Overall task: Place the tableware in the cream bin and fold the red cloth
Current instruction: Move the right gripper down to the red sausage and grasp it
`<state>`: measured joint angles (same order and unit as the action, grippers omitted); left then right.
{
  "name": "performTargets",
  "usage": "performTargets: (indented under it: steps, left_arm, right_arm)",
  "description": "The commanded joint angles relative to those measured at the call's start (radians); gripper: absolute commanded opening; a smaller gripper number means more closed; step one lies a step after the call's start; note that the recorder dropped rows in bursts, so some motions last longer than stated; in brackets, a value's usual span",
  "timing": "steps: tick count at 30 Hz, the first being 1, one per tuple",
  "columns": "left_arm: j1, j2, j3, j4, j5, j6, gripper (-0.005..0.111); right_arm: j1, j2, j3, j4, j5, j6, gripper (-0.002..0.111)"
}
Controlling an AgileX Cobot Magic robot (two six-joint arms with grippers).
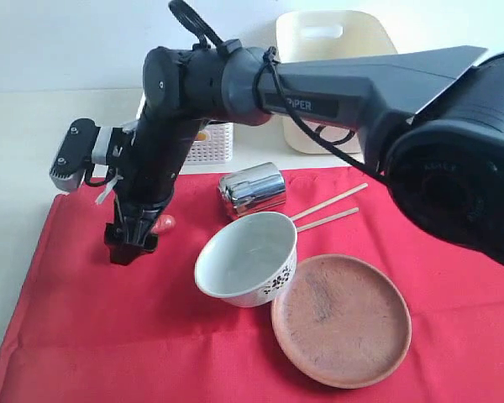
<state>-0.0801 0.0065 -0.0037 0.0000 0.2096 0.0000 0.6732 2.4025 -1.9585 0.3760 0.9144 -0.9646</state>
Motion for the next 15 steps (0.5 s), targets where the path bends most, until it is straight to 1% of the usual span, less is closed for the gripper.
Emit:
performTargets:
  steps: [1, 3, 7, 10, 13, 15]
  left_arm:
    - [0.0, -0.007, 0.004, 0.0, -0.002, 0.005, 0.0]
    - [0.0, -0.007, 0.004, 0.0, -0.002, 0.005, 0.0]
    - [0.0, -0.007, 0.004, 0.0, -0.002, 0.005, 0.0]
    - [0.0, -0.007, 0.004, 0.0, -0.002, 0.005, 0.0]
    - [0.0, -0.007, 0.004, 0.0, -0.002, 0.005, 0.0]
    - [0.0, -0.007, 0.004, 0.0, -0.002, 0.005, 0.0]
  right_arm:
    - [0.001, 0.028, -0.003, -0.029, -0.033, -0.011, 0.09]
    - [0.001, 0.043, -0.003, -0.075, -0.038, -0.011, 0.088]
    - [0.001, 0.055, -0.003, -0.078, -0.038, -0.011, 0.084]
    - [0.001, 0.055, -0.003, -0.076, -0.038, -0.011, 0.079]
    - [0.001, 0.055, -0.003, -0.076, -0.038, -0.011, 0.068]
    - [0.001, 0.055, -0.003, -0.076, -0.038, -0.011, 0.057]
